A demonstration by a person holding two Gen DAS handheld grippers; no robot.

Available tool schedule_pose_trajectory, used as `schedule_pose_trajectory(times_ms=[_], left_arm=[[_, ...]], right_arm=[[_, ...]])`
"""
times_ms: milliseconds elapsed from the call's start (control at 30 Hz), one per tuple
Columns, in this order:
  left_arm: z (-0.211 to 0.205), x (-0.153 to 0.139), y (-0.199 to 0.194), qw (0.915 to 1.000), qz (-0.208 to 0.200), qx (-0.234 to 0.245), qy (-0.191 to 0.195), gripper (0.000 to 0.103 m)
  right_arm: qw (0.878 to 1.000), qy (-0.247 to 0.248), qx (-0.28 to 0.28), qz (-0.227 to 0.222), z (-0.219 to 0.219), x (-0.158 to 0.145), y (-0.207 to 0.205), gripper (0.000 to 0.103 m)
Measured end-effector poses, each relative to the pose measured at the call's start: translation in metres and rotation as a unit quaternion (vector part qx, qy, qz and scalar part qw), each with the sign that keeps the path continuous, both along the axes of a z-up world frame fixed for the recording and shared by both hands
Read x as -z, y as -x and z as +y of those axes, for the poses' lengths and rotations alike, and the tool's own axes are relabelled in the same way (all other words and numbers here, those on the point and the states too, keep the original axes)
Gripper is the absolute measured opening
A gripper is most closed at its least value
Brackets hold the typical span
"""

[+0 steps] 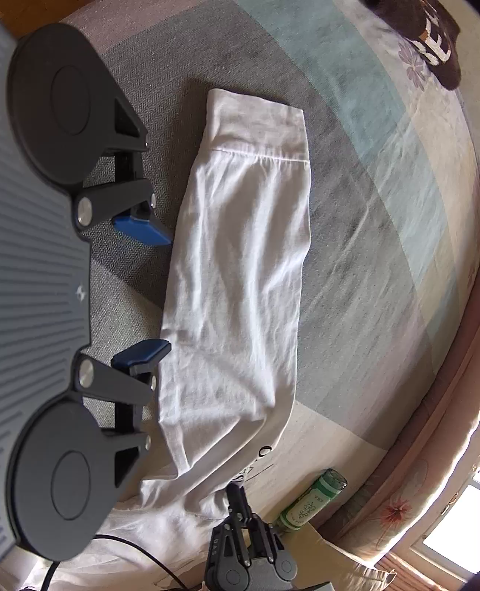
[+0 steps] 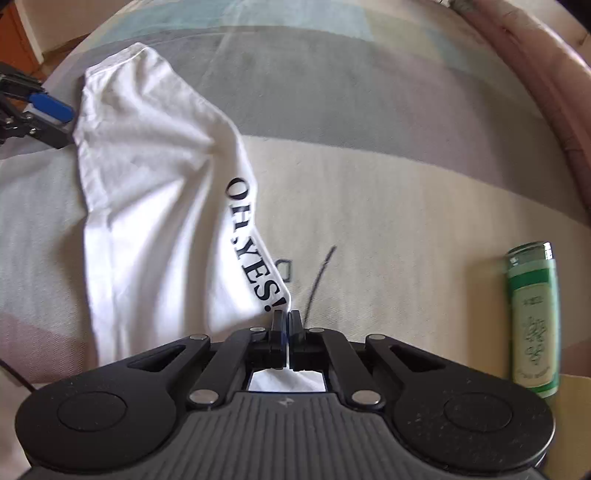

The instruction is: Fold clothes

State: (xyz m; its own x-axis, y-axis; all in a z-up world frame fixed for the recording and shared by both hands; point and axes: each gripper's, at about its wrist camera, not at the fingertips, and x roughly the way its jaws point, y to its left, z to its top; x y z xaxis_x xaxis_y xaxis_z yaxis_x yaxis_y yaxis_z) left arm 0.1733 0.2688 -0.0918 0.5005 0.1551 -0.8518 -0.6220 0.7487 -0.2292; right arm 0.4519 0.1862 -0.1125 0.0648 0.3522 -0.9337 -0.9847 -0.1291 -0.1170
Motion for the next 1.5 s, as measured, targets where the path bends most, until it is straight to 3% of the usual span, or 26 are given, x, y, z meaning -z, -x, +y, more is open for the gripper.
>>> schedule_pose_trajectory(times_ms=[133, 300, 467, 600, 767, 867, 1000, 1167, 1267, 1500], left_arm=[[0.001, 0.0, 0.0, 1.0, 0.003, -0.002, 0.003, 0.056], [0.017, 0.008, 0.017, 0.9947, -0.041, -0.066, 0.067, 0.056], [0.041, 0.024, 0.044, 0.9698, -0.11, -0.165, 0.142, 0.057], [0.066, 0.032, 0.059, 0.9544, -0.151, -0.214, 0.143, 0.057], [0.086, 0.031, 0.051, 0.9589, -0.137, -0.225, 0.105, 0.033], [0.091, 0.025, 0.041, 0.9711, -0.106, -0.204, 0.065, 0.024], [0.097, 0.02, 0.041, 0.9739, -0.091, -0.198, 0.064, 0.023], [0.095, 0.023, 0.06, 0.9642, -0.106, -0.228, 0.084, 0.029], [0.095, 0.031, 0.069, 0.9558, -0.129, -0.247, 0.094, 0.03], [0.093, 0.031, 0.069, 0.9519, -0.141, -0.26, 0.08, 0.033]], right_arm=[[0.997, -0.031, 0.071, 0.009, 0.003, -0.004, -0.018, 0.003], [0.986, -0.069, 0.145, 0.051, -0.011, -0.02, -0.021, 0.017], [0.978, -0.082, 0.177, 0.075, -0.03, -0.028, -0.007, 0.02], [0.973, -0.089, 0.195, 0.086, -0.044, -0.032, 0.001, 0.022], [0.967, -0.087, 0.22, 0.09, -0.057, -0.031, 0.004, 0.023], [0.965, -0.088, 0.23, 0.09, -0.063, -0.031, 0.004, 0.024], [0.964, -0.088, 0.236, 0.09, -0.068, -0.033, 0.004, 0.029], [0.962, -0.11, 0.211, 0.132, -0.046, -0.042, 0.002, 0.032], [0.969, -0.127, 0.154, 0.147, -0.008, -0.045, 0.012, 0.035], [0.971, -0.145, 0.028, 0.186, 0.121, -0.03, 0.063, 0.037]])
